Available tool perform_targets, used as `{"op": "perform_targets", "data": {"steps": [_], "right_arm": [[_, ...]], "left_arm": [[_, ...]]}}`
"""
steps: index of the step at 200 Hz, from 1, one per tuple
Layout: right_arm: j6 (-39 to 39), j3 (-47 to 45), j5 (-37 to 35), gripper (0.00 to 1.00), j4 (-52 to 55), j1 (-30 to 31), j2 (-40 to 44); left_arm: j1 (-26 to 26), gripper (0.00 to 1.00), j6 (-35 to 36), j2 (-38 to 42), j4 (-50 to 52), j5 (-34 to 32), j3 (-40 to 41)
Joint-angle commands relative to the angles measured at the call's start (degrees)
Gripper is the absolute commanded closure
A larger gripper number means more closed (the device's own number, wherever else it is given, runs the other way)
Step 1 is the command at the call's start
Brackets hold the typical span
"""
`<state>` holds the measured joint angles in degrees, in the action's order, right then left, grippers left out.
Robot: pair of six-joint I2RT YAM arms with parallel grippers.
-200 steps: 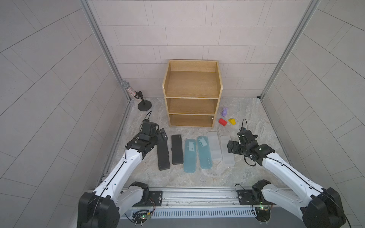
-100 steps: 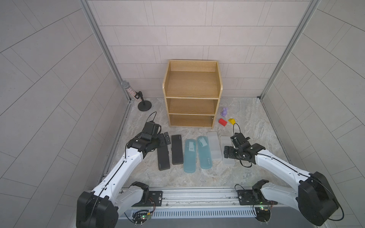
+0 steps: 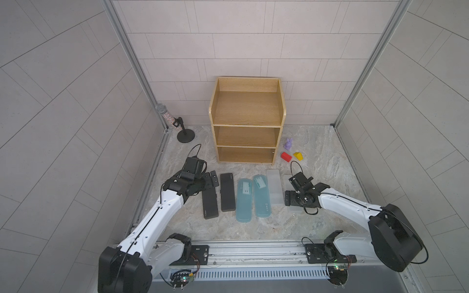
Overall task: Place the pencil cases on the shelf according to color
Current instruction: Pick up the pencil case from the center of the board.
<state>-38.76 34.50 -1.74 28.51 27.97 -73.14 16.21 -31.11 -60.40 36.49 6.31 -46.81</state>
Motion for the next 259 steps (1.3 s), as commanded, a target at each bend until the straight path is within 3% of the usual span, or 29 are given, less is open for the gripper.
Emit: {"op": "perform_targets", "data": {"steps": [1,122,148,204,259], "right_arm": [[-1.1,0.7,-2.7,0.07,3.4,1.1,2.2],[-2.1,-3.9,-0.9,0.09,-1.7,3.1,-1.2],[-2.3,-3.9,-0.9,0.17,-2.1,3.5,-1.7],[-2.5,-3.8,-3.3,0.46,0.5,4.9,0.6],[-2.7,0.9,-6.8,0.51,12.3,7.9,11.2]], "left_arm": [[0.3,0.0,-0.4,1.3,0.5,0.2,-1.1],[3.4,0.0,-3.6,1.6,-0.1,-0.1,-1.2],[3.6,0.0,-3.8,1.8,-0.2,-0.3,-1.1],[3.6,0.0,-4.0,3.3,-0.3,-0.5,-1.2],[3.7,0.0,-3.6,5.0,0.4,-1.3,-2.8]]}}
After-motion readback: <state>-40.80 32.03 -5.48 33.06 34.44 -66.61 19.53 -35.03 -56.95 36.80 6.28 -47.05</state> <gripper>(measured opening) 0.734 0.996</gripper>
